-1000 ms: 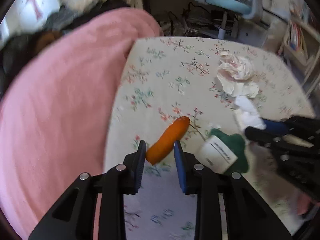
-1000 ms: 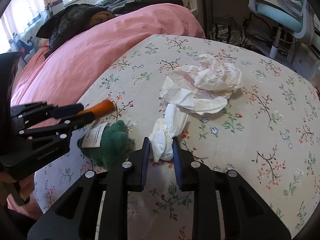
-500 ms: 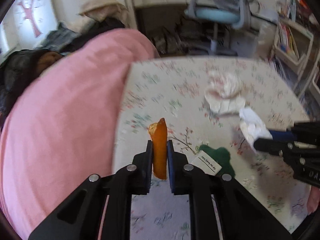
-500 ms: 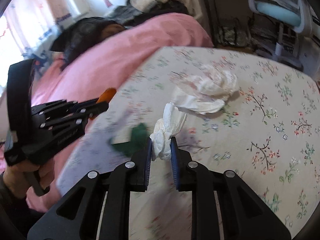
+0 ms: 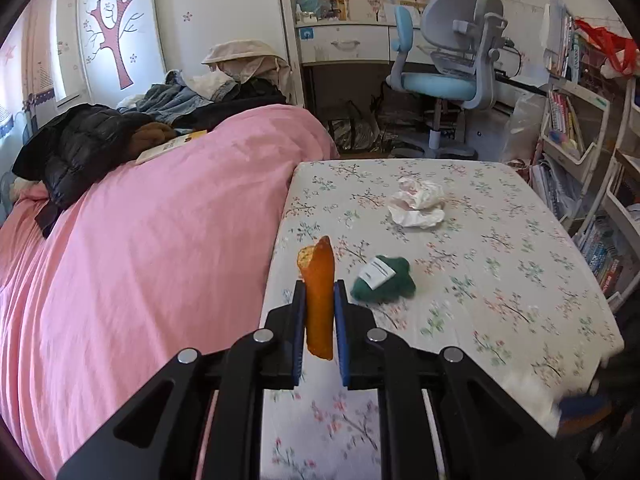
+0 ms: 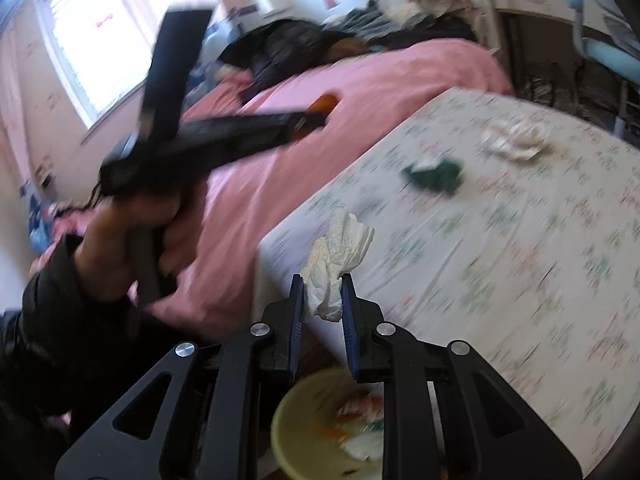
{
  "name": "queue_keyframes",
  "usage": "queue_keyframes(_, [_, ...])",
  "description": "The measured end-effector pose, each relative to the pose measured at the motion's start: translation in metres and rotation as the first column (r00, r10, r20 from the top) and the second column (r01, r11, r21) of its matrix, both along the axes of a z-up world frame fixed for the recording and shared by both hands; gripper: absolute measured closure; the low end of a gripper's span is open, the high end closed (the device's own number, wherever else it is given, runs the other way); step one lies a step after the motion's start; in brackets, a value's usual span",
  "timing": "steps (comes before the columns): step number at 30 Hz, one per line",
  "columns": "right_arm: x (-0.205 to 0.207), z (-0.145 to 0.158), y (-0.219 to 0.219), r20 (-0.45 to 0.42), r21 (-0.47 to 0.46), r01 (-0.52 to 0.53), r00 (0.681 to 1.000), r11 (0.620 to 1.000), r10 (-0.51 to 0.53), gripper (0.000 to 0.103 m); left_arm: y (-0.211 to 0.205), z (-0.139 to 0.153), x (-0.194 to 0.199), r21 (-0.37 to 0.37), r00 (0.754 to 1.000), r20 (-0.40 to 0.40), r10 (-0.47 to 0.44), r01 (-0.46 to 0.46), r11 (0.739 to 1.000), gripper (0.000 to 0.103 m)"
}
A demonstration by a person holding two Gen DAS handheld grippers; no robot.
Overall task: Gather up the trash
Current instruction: 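Carry both items over the yellow bin and open both grippers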
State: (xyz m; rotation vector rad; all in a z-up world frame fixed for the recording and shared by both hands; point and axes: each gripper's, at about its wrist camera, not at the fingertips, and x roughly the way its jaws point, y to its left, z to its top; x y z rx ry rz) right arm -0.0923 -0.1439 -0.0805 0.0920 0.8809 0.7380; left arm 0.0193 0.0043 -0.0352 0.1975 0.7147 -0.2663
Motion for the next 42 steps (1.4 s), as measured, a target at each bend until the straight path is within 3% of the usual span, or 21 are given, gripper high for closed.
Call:
queue_keyframes(5, [-0.043, -0.023, 0.027, -0.057, -0.062, -0.094, 0.994, 0.994, 0.091, 0.086, 0.003, 0.001, -0.02, -0.023, 1.0, 0.006, 0.003, -0.003, 1.0, 0.089])
queue_keyframes(11, [-0.065, -0.044, 0.038, -0.115, -0.106, -0.124, 0.987, 0.987, 0.111, 0.085, 0.005, -0.001, -0.038, -0.043, 1.0, 0.004, 0.011, -0.01, 0.999, 0.089])
queue_keyframes(13, [-0.068, -0.048, 0.039, -0.127, -0.118, -0.122, 0.986, 0.985, 0.107, 0.074, 0.004, -0.002, -0.042, -0.043, 1.0, 0.003, 0.009, -0.009, 0.999, 0.089])
queue_keyframes(15, [-0.069, -0.048, 0.039, -0.122, -0.129, -0.111, 0.988, 0.985, 0.095, 0.048, 0.004, -0.003, -0.045, -0.042, 1.0, 0.001, 0.008, -0.008, 0.999, 0.089])
queue_keyframes(19, [-0.067, -0.045, 0.031, -0.103, -0.117, -0.087, 0.992, 0.989, 0.075, 0.045, 0.004, -0.006, -0.052, -0.044, 1.0, -0.006, 0.007, -0.007, 0.999, 0.089])
queue_keyframes(25, [-0.052, -0.032, 0.005, -0.024, -0.07, 0.076, 0.997, 0.995, -0.078, 0.039, 0.0, -0.012, -0.069, -0.045, 1.0, -0.028, -0.009, 0.008, 0.999, 0.089])
queue_keyframes(32, [-0.042, -0.017, -0.039, 0.023, 0.03, 0.31, 0.95, 0.95, -0.311, 0.032, -0.013, -0.027, -0.1, -0.031, 0.996, -0.071, -0.056, 0.054, 0.998, 0.089])
queue_keyframes(38, [-0.039, -0.012, -0.061, 0.039, 0.052, 0.405, 0.912, 0.913, -0.408, 0.032, -0.028, -0.045, -0.128, -0.023, 0.986, -0.13, -0.102, 0.1, 0.995, 0.089])
queue_keyframes(42, [-0.04, -0.011, -0.065, 0.05, 0.053, 0.42, 0.905, 0.906, -0.422, 0.031, -0.036, -0.052, -0.142, -0.012, 0.981, -0.152, -0.125, 0.124, 0.992, 0.089])
